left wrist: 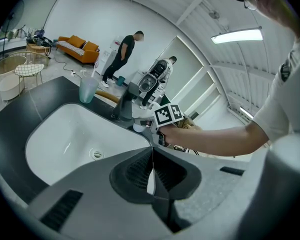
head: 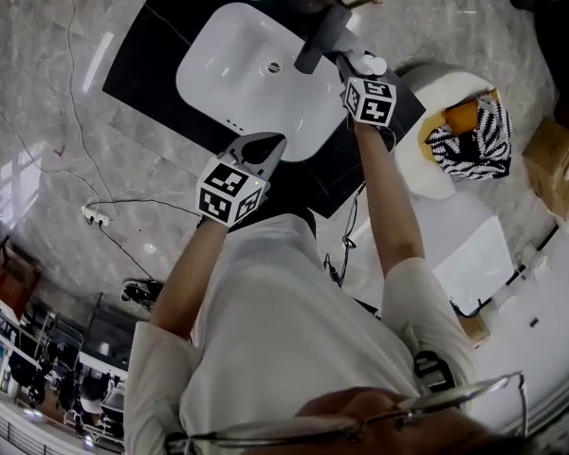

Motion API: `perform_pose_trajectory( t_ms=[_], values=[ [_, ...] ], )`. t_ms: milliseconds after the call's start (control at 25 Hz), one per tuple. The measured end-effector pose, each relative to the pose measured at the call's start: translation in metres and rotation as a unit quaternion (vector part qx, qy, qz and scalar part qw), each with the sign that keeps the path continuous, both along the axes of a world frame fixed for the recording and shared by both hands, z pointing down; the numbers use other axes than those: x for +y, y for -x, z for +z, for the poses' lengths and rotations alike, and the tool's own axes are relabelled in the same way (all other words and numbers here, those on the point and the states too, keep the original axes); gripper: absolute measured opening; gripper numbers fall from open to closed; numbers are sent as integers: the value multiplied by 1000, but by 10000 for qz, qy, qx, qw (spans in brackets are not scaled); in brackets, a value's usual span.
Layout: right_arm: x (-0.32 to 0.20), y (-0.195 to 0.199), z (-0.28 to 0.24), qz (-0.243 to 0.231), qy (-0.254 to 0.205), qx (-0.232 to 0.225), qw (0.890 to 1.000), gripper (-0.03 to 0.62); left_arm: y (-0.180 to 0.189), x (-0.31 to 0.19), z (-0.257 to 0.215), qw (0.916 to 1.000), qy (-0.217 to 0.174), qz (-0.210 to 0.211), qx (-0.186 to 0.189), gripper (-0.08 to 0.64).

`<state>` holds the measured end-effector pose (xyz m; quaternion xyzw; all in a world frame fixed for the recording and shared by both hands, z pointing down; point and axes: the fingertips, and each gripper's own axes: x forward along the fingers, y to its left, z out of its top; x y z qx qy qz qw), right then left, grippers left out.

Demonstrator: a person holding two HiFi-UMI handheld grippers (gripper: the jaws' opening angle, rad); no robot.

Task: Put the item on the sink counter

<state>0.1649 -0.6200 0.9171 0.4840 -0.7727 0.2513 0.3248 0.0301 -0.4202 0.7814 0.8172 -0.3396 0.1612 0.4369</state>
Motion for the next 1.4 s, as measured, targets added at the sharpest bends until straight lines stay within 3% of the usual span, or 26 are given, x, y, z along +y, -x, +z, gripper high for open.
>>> perform_pose_trajectory(
  t_ms=[560,1120,1400],
  values=[
    [9,-2,-17,-155,-28,-46,9999,337,-7,16,-19,9999,-107,19,-94,6],
    [63,-9,-109,-54,-328,-58,9994,341,3,36,-87,9978,-636,194,-66,6],
    [129,6,-175,251,-495,-179,9983,269,32,68,-128,9947,-908,464,98,6]
  ],
)
